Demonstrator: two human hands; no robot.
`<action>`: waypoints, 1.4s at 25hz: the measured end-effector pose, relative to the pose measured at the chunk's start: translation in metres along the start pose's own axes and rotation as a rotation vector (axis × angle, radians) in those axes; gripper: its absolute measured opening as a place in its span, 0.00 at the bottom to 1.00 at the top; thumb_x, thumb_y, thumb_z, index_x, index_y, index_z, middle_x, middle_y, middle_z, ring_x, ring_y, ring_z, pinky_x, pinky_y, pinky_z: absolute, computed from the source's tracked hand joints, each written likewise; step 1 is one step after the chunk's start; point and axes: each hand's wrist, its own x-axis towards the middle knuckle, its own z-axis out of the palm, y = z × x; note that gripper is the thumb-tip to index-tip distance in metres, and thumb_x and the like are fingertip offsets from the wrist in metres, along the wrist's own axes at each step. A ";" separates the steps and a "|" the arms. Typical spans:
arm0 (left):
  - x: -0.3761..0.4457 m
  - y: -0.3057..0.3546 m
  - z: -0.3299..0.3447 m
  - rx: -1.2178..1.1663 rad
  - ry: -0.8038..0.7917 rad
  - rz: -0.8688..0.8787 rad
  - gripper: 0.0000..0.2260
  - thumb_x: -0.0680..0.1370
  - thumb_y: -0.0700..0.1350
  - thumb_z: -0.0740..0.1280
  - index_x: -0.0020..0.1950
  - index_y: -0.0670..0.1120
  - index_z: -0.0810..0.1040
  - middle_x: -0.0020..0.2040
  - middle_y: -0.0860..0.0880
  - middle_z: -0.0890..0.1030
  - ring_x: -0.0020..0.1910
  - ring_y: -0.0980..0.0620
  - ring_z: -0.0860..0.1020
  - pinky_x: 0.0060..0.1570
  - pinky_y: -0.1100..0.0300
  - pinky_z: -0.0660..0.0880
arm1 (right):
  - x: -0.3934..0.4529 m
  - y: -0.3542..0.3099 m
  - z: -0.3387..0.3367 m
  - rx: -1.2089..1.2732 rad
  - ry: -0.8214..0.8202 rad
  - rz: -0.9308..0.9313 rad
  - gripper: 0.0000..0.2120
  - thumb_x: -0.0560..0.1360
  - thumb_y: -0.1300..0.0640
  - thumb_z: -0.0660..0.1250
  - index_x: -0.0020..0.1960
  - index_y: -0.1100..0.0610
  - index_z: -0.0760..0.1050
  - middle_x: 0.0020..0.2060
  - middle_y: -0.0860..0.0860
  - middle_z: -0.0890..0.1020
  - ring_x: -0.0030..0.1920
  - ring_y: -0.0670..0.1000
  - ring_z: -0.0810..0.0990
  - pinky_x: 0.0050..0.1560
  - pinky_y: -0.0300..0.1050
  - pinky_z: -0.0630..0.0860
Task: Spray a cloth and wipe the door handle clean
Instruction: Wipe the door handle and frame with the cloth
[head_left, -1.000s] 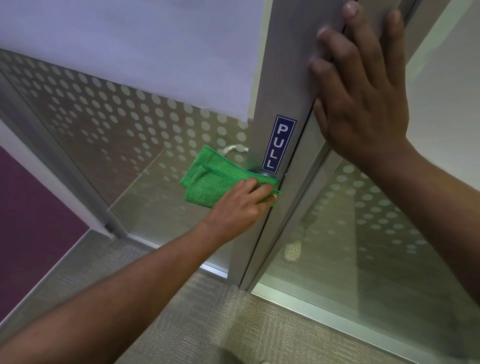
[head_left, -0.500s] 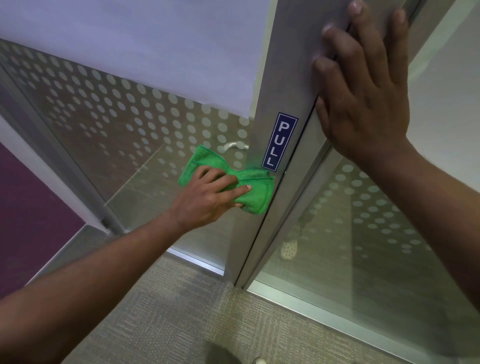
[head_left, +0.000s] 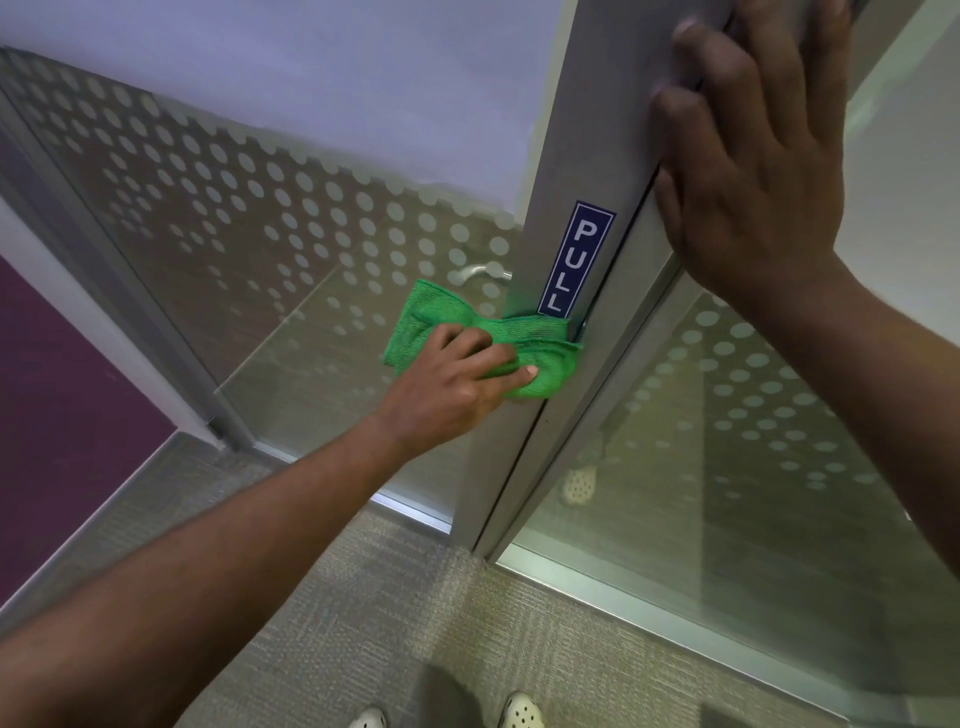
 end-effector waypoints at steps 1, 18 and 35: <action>-0.007 -0.009 -0.006 -0.017 0.004 -0.019 0.14 0.79 0.48 0.75 0.66 0.52 0.86 0.56 0.49 0.87 0.52 0.43 0.83 0.52 0.48 0.74 | 0.000 -0.001 0.000 0.001 0.004 -0.003 0.11 0.85 0.61 0.61 0.65 0.64 0.75 0.74 0.62 0.76 0.80 0.62 0.67 0.80 0.70 0.60; 0.045 0.051 0.005 -0.044 -0.103 -0.318 0.10 0.78 0.42 0.74 0.59 0.45 0.86 0.51 0.47 0.83 0.45 0.44 0.80 0.43 0.46 0.77 | 0.002 -0.001 -0.004 -0.020 -0.011 -0.008 0.13 0.85 0.61 0.62 0.66 0.65 0.76 0.74 0.63 0.76 0.81 0.64 0.66 0.80 0.71 0.59; 0.005 -0.036 -0.047 -0.542 -0.059 -0.922 0.12 0.81 0.45 0.74 0.62 0.43 0.86 0.56 0.47 0.84 0.55 0.48 0.81 0.57 0.55 0.77 | 0.000 -0.001 -0.004 0.027 -0.020 0.019 0.12 0.85 0.61 0.61 0.66 0.65 0.74 0.74 0.63 0.75 0.81 0.65 0.64 0.80 0.72 0.58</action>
